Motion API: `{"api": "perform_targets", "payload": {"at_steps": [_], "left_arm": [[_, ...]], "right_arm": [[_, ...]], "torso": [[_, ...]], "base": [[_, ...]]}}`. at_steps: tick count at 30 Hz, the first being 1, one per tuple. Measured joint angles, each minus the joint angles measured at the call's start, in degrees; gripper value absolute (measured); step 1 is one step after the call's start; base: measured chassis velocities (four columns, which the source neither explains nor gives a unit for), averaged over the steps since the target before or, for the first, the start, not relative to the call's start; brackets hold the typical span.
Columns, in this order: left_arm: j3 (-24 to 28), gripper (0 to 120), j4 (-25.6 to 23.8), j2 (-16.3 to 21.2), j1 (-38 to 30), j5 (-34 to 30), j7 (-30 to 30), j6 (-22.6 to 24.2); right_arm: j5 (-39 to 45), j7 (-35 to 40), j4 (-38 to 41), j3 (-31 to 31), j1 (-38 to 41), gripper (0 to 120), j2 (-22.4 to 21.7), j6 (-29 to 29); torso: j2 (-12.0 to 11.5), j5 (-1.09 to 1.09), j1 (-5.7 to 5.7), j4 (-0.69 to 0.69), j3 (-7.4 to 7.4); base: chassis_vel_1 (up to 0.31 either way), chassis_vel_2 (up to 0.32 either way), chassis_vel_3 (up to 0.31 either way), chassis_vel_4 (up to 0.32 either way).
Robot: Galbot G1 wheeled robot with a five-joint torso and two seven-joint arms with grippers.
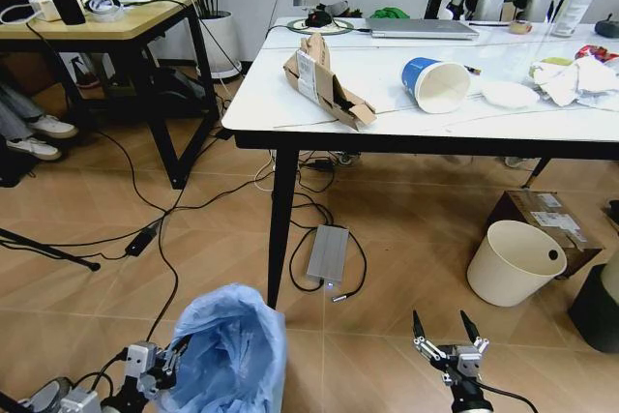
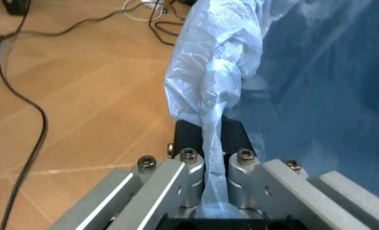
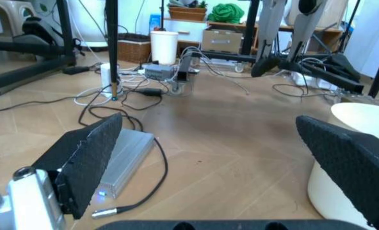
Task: Pick up the trash bin and place the trash from the table into it.
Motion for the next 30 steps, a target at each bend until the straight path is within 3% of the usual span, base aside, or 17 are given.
{"api": "perform_targets", "payload": {"at_steps": [8, 18, 30], "left_arm": [[1.87, 0, -2.88, 1.18, -0.16, 1.06, -2.92, -0.19], [6.22, 0, -5.0, 3.09, 0.83, -4.23, -7.53, -2.09], [10.52, 0, -6.88, 5.23, 1.65, -3.6, -8.09, -1.99]], "right_arm": [[-0.21, 0.0, 0.45, 0.88, -1.24, 100, 0.0, 0.44], [-1.15, 0.0, 1.1, 1.48, -2.49, 100, 0.0, 0.57], [-2.91, 0.11, 1.59, 1.89, -3.07, 100, 0.0, 0.52]], "torso": [[0.0, -0.01, 0.0, -0.01, 0.0], [0.0, 0.0, 0.0, 0.0, 0.0], [0.0, 0.0, 0.0, 0.0, 0.0]], "base": [[0.0, 0.0, 0.0, 0.0], [0.0, 0.0, 0.0, 0.0], [0.0, 0.0, 0.0, 0.0]]}}
